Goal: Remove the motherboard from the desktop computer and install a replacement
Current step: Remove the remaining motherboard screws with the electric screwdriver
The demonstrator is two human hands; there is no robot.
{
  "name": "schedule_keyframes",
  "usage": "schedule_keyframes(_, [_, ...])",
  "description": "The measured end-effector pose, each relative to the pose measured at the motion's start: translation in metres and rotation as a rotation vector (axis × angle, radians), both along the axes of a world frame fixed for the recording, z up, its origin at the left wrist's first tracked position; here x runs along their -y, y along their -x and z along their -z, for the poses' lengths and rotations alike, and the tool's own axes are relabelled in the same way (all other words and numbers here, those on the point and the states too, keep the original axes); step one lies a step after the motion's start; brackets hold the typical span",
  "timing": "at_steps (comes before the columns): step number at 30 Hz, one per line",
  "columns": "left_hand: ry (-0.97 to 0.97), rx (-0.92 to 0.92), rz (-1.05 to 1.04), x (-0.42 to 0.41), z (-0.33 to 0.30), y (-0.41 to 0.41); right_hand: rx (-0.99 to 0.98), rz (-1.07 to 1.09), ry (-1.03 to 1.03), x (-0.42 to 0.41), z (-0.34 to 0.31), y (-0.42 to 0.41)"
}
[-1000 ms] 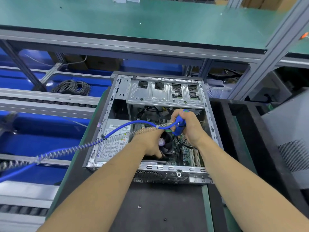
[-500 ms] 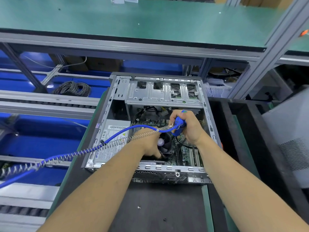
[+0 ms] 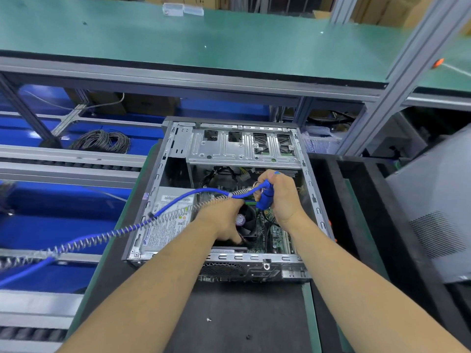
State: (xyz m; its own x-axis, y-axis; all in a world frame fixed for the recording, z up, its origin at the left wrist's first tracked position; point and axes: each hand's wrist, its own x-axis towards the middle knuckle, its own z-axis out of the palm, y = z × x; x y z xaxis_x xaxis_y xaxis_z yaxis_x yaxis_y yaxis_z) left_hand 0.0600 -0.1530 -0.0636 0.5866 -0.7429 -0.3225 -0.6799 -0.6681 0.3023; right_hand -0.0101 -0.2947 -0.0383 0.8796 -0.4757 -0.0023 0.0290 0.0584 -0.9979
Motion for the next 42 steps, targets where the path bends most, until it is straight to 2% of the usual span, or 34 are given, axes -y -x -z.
schedule_keyframes(4, [-0.004,-0.033,-0.011,0.000,0.000,0.000,-0.019,-0.034,0.051,-0.001,0.001,0.001])
schedule_keyframes(8, [-0.003,0.040,0.009,0.000,-0.003,0.001,-0.041,-0.024,-0.010,0.002,-0.001,0.002])
schedule_keyframes(12, [-0.006,0.053,0.014,0.000,-0.002,0.002,-0.057,-0.082,0.031,-0.001,0.000,0.003])
schedule_keyframes(19, [-0.010,0.060,0.022,0.002,-0.001,0.000,-0.009,-0.033,-0.083,0.006,0.000,0.007])
schedule_keyframes(27, [0.016,-0.055,-0.041,0.001,0.003,0.001,-0.054,-0.044,0.001,0.012,0.004,0.004])
schedule_keyframes(33, [0.004,-0.041,-0.036,-0.001,0.003,0.001,-0.066,-0.087,0.021,0.010,0.004,0.004])
schedule_keyframes(38, [-0.017,0.076,0.020,0.001,-0.001,0.000,-0.057,-0.045,-0.072,0.010,0.000,0.006])
schedule_keyframes(42, [-0.017,0.052,0.011,0.001,0.000,0.001,-0.063,-0.077,-0.026,0.006,-0.002,0.006])
